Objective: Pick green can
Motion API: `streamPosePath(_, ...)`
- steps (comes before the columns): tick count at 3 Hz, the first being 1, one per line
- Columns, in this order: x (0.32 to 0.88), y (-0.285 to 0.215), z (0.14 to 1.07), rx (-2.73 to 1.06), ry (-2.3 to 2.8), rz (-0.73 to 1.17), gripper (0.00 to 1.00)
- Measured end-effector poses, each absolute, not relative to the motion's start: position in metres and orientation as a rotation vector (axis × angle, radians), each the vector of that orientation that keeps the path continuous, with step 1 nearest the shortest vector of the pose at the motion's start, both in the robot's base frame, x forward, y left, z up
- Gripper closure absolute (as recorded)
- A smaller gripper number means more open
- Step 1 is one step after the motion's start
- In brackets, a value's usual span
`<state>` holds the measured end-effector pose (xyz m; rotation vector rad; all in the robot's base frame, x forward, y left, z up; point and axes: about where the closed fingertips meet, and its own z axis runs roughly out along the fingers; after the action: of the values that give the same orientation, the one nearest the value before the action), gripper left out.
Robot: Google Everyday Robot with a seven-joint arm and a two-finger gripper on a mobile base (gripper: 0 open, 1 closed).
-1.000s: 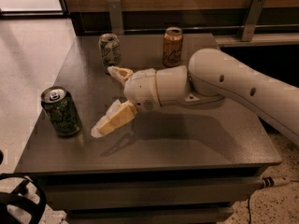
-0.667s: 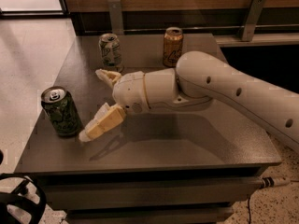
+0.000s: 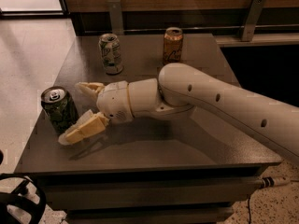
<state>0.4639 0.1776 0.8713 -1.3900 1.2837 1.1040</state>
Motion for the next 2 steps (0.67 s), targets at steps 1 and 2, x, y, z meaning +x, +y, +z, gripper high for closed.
streamPosePath(1,0.4618,0.1902,0.8688,-1.384,1.246,1.143,0.39)
streamPosePath(2,0.4605,0.1918,0.8690,-1.387,1.244,1.146,0.64)
